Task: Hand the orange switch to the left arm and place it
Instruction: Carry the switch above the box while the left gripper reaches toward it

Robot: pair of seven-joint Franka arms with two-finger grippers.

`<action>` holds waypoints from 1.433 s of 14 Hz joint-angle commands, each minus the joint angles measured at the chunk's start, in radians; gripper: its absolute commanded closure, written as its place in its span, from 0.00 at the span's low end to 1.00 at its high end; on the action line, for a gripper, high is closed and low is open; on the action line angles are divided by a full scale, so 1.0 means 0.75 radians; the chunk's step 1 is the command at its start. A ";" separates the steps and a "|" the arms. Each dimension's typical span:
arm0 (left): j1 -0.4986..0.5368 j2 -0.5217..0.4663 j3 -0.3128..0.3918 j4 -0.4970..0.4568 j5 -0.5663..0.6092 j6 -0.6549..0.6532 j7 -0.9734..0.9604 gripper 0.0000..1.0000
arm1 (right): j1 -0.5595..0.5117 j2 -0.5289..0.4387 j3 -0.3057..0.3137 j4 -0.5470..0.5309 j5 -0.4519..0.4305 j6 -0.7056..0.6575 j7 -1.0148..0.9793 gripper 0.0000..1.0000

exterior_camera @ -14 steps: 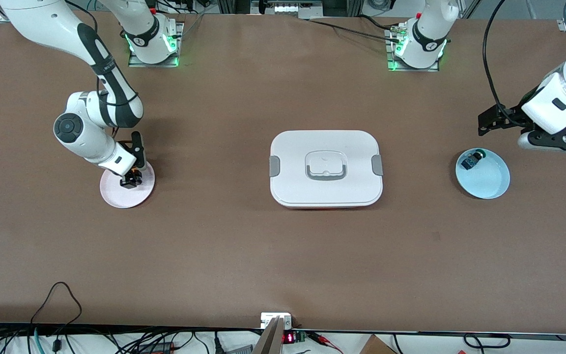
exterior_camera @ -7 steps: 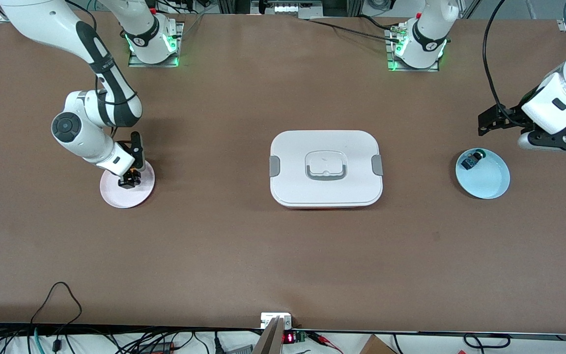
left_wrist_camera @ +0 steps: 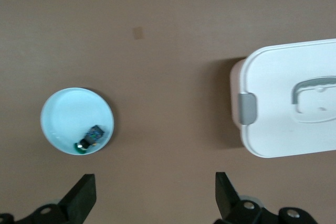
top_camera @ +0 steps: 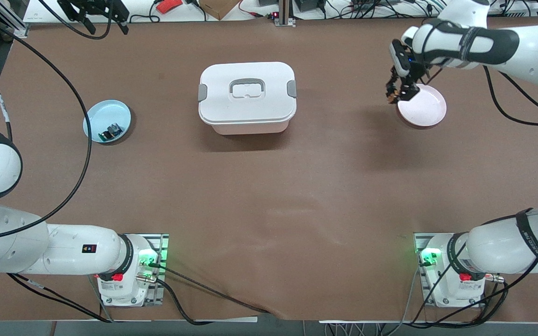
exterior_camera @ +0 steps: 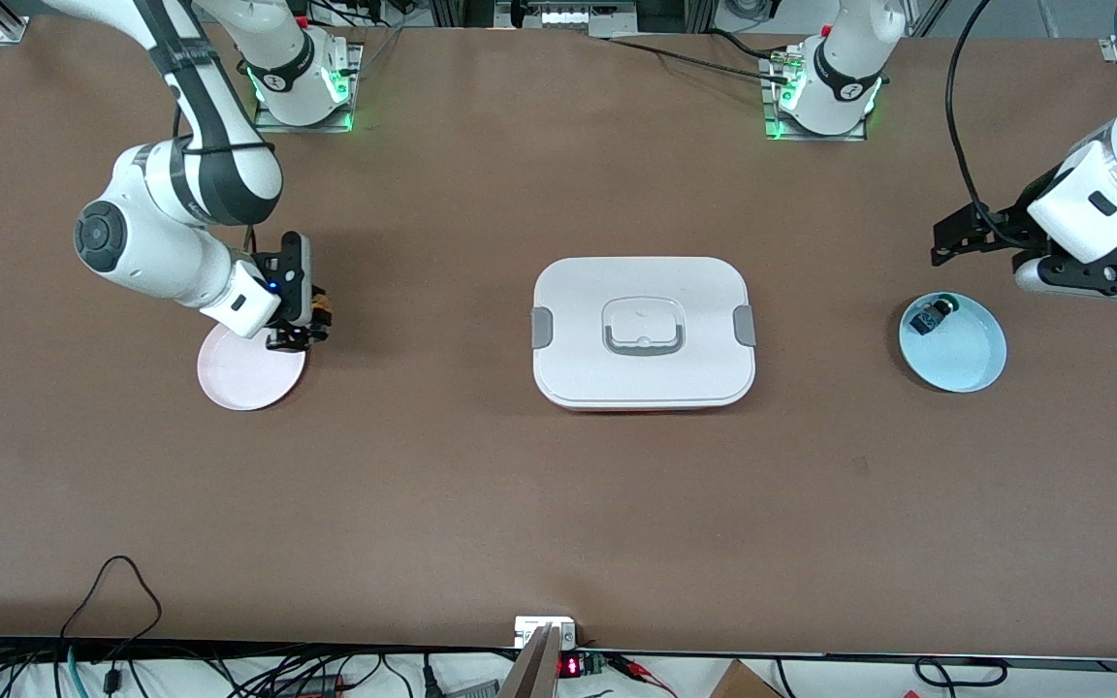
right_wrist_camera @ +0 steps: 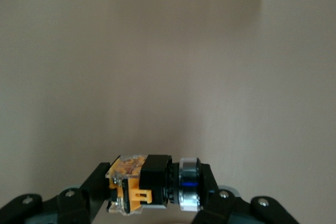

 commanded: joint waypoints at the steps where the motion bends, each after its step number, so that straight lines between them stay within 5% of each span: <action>1: 0.012 0.074 0.003 0.079 -0.132 -0.059 -0.010 0.00 | -0.005 0.010 0.122 0.112 0.198 -0.083 0.193 1.00; 8: 0.071 0.268 0.009 0.075 -0.741 -0.390 0.004 0.00 | 0.083 0.014 0.310 0.165 0.920 0.054 0.426 1.00; 12: 0.055 0.354 0.001 -0.065 -1.197 -0.387 -0.010 0.00 | 0.187 0.045 0.376 0.239 1.304 0.254 0.405 1.00; 14: 0.039 0.327 -0.037 -0.222 -1.406 -0.283 0.004 0.00 | 0.206 0.065 0.427 0.290 1.393 0.354 0.405 1.00; 17: 0.039 0.239 -0.229 -0.382 -1.576 0.050 0.002 0.00 | 0.261 0.096 0.449 0.341 1.462 0.453 0.405 1.00; 20: 0.035 0.241 -0.281 -0.413 -1.766 0.125 0.004 0.00 | 0.288 0.108 0.449 0.356 1.469 0.498 0.405 1.00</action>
